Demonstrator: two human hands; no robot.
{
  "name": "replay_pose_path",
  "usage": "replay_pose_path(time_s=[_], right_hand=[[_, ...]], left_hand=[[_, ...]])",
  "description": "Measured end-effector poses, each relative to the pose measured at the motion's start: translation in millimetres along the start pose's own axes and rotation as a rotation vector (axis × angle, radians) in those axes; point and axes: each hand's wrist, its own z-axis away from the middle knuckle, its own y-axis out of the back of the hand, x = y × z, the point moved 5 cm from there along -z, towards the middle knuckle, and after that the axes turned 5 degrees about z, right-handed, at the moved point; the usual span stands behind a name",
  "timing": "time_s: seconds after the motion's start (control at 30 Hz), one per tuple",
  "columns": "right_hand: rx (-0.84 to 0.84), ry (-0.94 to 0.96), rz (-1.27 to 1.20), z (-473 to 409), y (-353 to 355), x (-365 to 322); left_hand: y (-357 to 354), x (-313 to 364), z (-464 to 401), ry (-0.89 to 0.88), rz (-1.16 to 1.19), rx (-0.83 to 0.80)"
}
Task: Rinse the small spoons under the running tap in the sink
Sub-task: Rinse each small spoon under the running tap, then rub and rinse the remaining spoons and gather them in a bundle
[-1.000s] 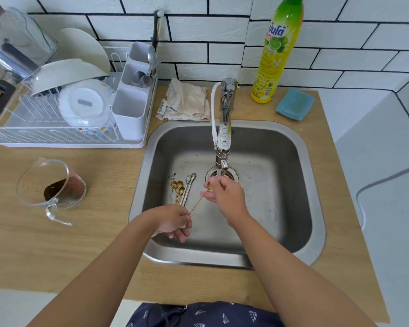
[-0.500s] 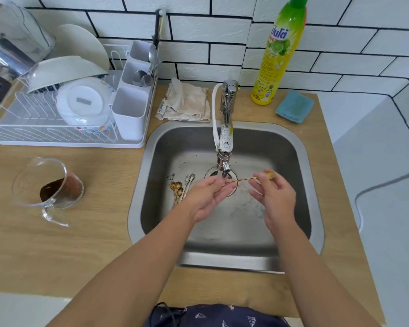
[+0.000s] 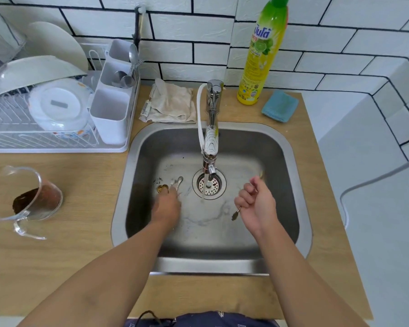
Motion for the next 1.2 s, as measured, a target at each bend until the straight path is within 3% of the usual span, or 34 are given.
replay_pose_path(time_s=[0.27, 0.5, 0.67, 0.77, 0.87, 1.0, 1.2], right_hand=[[-0.04, -0.054, 0.196, -5.1, -3.1, 13.9], [0.083, 0.037, 0.482, -22.0, 1.2, 30.5], [-0.069, 0.076, 0.747, -20.0, -14.1, 47.4], [-0.166, 0.18, 0.899, -18.1, -23.4, 55.5], [-0.15, 0.252, 0.993, -19.3, -24.1, 60.0], [-0.139, 0.25, 1.05, -21.2, -23.2, 65.4], [-0.175, 0.239, 1.069, -19.4, -23.7, 70.9]], left_hand=[[6.1, 9.5, -4.6, 0.002, -0.103, -0.082], [14.1, 26.7, 22.8, -0.137, 0.269, -0.242], [11.7, 27.3, 47.4, -0.054, 0.498, -0.331], [14.8, 25.8, 52.5, -0.01, 0.511, -0.313], [18.6, 30.9, 57.2, -0.079, 0.449, -0.267], [23.3, 34.6, 59.4, -0.184, 0.319, -0.153], [36.1, 38.4, 62.0, -0.205, 0.146, 0.01]])
